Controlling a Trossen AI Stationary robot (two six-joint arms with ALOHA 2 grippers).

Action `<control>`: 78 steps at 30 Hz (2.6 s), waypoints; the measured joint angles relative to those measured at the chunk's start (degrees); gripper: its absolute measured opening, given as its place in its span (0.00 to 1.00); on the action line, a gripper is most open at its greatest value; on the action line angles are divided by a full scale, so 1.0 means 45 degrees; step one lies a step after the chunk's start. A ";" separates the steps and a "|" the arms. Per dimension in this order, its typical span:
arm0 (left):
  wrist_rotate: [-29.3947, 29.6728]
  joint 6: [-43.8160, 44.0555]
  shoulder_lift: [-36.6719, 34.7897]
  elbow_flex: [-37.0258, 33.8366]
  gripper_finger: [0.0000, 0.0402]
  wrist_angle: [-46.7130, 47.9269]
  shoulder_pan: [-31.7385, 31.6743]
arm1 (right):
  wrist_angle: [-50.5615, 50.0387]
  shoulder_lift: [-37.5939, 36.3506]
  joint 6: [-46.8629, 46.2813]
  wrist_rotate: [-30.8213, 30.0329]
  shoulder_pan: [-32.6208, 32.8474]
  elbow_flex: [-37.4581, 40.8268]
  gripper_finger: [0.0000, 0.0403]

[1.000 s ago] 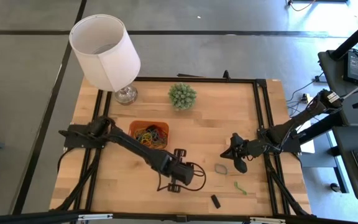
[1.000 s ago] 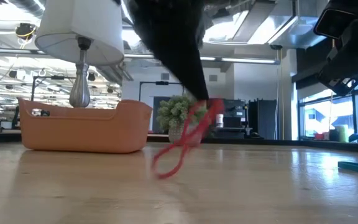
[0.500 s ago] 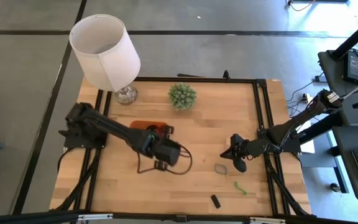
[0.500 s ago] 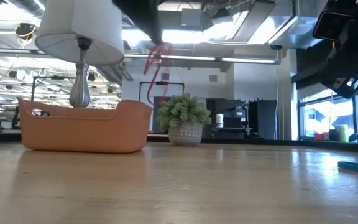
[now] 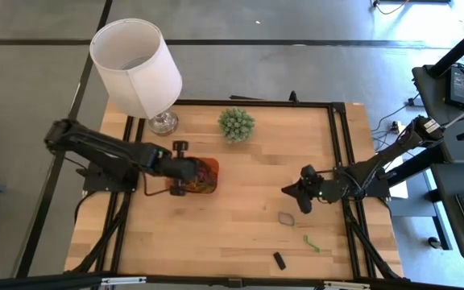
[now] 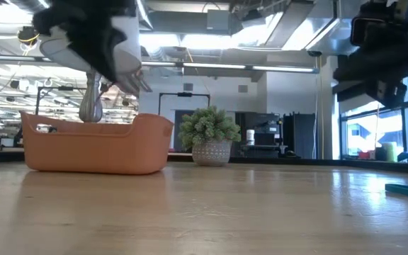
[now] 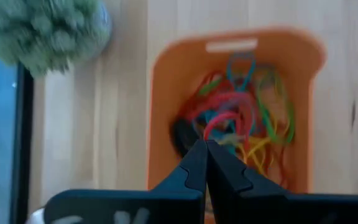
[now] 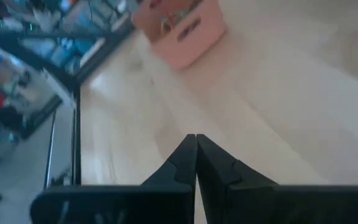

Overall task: Pick and place rubber bands into bin
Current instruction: Put the red rubber band into the orange bin, then put the green rubber band into the orange bin

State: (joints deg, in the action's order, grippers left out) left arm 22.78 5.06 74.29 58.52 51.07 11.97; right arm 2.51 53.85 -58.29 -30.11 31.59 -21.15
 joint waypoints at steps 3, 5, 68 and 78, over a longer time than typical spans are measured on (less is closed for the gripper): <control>-0.0423 -0.0359 -0.0953 -0.1349 0.00 -0.0521 -0.0442 | 0.0584 0.0144 -0.0047 -0.0670 -0.0004 0.0000 0.04; -0.0735 -0.0727 -0.1442 -0.2187 0.00 -0.0923 -0.0771 | 0.1132 0.0301 -0.0047 -0.1047 -0.0004 0.0000 0.04; -0.3977 -0.1303 -0.2162 -0.0223 0.00 -0.4836 -0.0477 | -1.4402 0.5569 -0.3455 0.6676 0.0925 -0.9297 0.04; -0.4757 -0.1730 -0.2175 -0.0417 0.00 -0.4985 -0.0577 | -1.3057 0.8091 -0.4705 0.7836 0.2641 -0.8772 0.22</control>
State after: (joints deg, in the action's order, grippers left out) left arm 1.37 -2.72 64.50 56.64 28.63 9.38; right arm -56.25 90.27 -79.46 5.15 43.48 -60.62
